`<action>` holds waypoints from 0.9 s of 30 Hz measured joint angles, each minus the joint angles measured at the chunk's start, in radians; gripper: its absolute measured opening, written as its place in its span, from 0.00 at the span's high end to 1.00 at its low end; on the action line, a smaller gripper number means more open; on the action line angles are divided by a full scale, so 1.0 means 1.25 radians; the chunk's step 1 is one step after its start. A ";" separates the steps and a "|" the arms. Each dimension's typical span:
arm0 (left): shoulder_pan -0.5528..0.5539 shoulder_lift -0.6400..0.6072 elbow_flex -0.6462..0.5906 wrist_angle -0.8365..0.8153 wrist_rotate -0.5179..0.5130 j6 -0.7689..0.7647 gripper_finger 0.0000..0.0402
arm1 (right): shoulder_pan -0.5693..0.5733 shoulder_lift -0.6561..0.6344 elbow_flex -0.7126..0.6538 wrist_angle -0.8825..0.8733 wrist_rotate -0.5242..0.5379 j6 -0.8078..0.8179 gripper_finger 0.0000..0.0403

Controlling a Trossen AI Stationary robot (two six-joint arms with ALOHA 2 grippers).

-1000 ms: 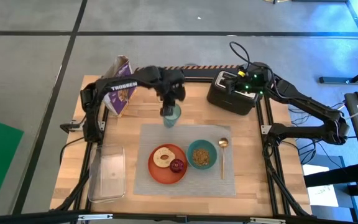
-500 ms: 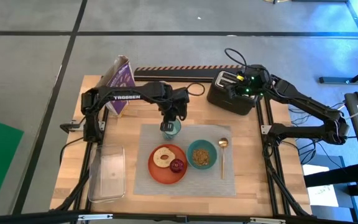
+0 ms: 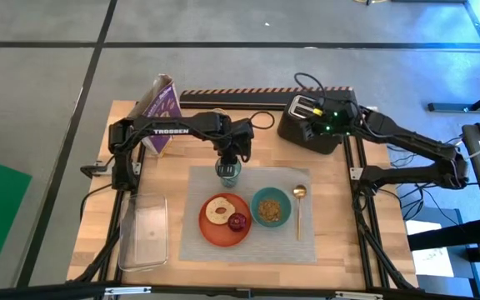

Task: Arrange a breakfast setting
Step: Put the cup of milk above the orange plate on the placemat, then return to Home Position

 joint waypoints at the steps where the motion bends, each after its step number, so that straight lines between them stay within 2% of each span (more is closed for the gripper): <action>1: 0.000 0.000 0.002 -0.004 0.002 -0.008 0.81 | 0.011 0.000 0.000 0.007 0.004 0.000 0.69; 6: 0.007 -0.056 0.006 -0.018 0.009 -0.016 0.72 | 0.050 -0.009 0.000 0.036 -0.037 -0.001 0.69; 11: 0.022 -0.155 0.006 -0.021 0.001 -0.022 0.68 | 0.058 -0.048 0.000 0.126 -0.121 -0.003 0.69; 15: 0.056 -0.278 0.006 0.056 0.006 -0.011 0.68 | 0.058 -0.111 0.001 0.209 -0.223 -0.077 0.70; 18: 0.090 -0.362 -0.004 0.172 0.056 0.008 0.71 | 0.058 -0.158 0.001 0.203 -0.295 -0.185 0.76; 22: 0.130 -0.471 -0.096 0.356 0.129 -0.046 0.77 | 0.058 -0.210 0.001 0.181 -0.353 -0.273 0.95; 27: 0.123 -0.644 -0.310 0.554 0.124 -0.177 0.86 | 0.089 -0.261 0.001 0.136 -0.381 -0.279 0.99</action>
